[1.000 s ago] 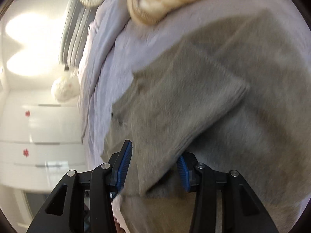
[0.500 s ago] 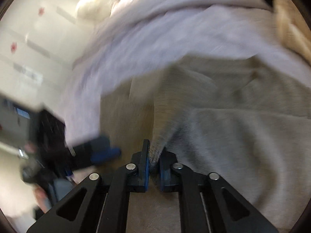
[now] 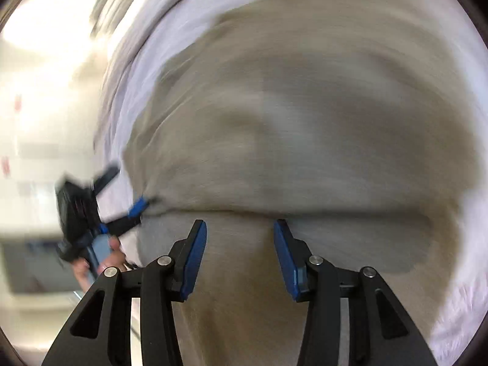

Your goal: Fold small clothes

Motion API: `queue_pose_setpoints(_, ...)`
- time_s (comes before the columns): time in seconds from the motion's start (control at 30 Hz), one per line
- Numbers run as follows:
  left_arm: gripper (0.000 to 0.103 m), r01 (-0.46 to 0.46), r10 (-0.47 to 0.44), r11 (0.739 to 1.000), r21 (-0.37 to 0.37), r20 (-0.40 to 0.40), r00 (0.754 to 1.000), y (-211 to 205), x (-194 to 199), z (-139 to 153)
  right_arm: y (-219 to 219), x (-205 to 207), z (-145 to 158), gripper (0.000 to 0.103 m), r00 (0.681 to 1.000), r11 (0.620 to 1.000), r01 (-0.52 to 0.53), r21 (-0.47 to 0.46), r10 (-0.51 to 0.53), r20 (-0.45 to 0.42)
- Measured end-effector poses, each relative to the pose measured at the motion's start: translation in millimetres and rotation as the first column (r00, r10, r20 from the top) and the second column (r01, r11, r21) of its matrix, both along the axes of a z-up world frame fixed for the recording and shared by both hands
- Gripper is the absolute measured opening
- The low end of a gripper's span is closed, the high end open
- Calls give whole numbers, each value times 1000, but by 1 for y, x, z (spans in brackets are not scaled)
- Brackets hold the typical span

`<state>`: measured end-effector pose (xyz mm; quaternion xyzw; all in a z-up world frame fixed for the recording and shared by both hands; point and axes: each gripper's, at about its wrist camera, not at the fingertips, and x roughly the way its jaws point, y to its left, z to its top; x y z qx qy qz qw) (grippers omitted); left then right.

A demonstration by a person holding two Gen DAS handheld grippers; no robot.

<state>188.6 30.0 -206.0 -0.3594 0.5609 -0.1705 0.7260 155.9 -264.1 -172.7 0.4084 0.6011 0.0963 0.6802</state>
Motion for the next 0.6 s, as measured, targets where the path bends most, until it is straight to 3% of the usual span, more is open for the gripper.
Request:
queue_pose_setpoints(0.13,102,18,-19,998,65,9,1000,-8,0,4,-55,-21,-5,49,969,967,247,69,-248,8)
queue_pose_setpoints(0.17,100,21,-22,996,82,12,1000,-9,-1,4,-59,-18,-6,39,962,960,272,62,-273,15)
queue_pose_setpoints(0.2,83,20,-22,994,108,17,1000,-11,-1,6,-62,-15,-3,9,960,960,279,37,-280,24)
queue_pose_setpoints(0.23,69,20,-24,990,142,25,999,-13,-1,8,-63,-10,1,7,963,964,266,10,-266,39)
queue_pose_setpoints(0.3,7,50,-54,985,166,22,998,-18,1,10,-62,-2,15,7,970,974,224,-39,-219,103)
queue_pose_setpoints(0.37,8,51,-56,990,135,38,998,-16,-2,14,-70,-1,26,7,975,980,186,-77,-174,139)
queue_pose_setpoints(0.47,8,71,-83,986,154,74,994,-18,-13,20,-83,-2,24,7,980,980,168,-106,-154,129)
queue_pose_setpoints(0.6,8,92,-99,977,194,25,995,-26,-24,4,-108,-14,2,6,986,983,153,-104,-144,85)
